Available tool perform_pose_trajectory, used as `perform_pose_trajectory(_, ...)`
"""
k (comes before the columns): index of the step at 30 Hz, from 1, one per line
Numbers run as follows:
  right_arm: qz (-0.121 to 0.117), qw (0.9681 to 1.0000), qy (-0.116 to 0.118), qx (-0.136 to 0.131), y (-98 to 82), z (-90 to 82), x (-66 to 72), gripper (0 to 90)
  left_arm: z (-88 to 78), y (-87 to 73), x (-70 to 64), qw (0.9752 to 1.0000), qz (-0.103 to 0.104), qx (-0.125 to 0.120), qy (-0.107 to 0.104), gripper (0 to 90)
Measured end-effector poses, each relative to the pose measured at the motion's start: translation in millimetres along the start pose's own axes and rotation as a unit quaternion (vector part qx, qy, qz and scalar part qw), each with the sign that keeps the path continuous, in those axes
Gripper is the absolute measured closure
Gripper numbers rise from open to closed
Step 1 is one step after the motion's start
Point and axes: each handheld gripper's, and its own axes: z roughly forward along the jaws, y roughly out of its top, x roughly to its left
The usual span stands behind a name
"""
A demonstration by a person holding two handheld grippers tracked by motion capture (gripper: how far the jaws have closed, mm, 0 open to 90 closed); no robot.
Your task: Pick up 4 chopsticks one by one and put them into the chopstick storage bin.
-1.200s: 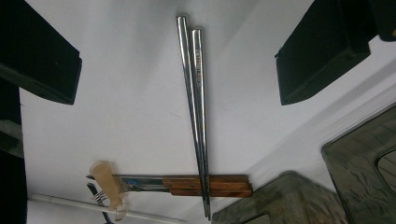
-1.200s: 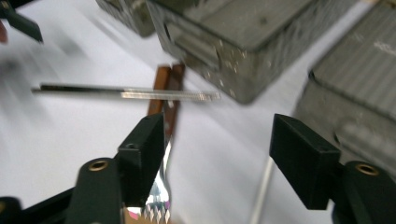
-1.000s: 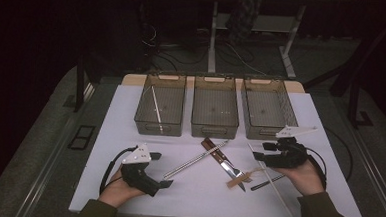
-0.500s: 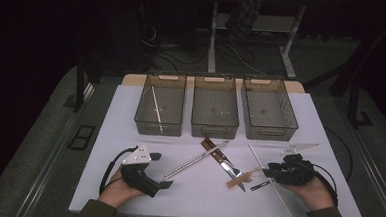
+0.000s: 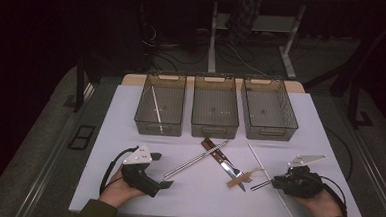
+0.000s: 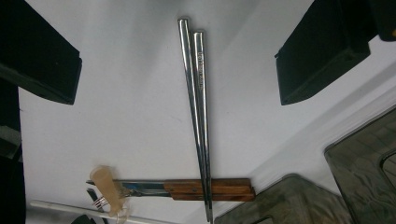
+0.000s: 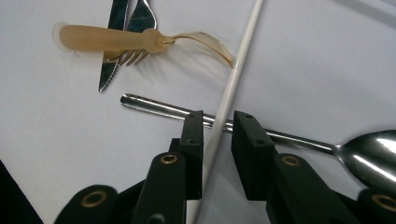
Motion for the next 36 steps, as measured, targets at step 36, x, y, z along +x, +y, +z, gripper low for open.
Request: perform_pose_trajectory(36, -0.014, 0.9989, -0.041, 0.017, -2.9, 3.7, -4.2, 82.4, 1.7, -0.4, -0.8, 1.0000, 0.002, 0.007, -0.002, 0.0)
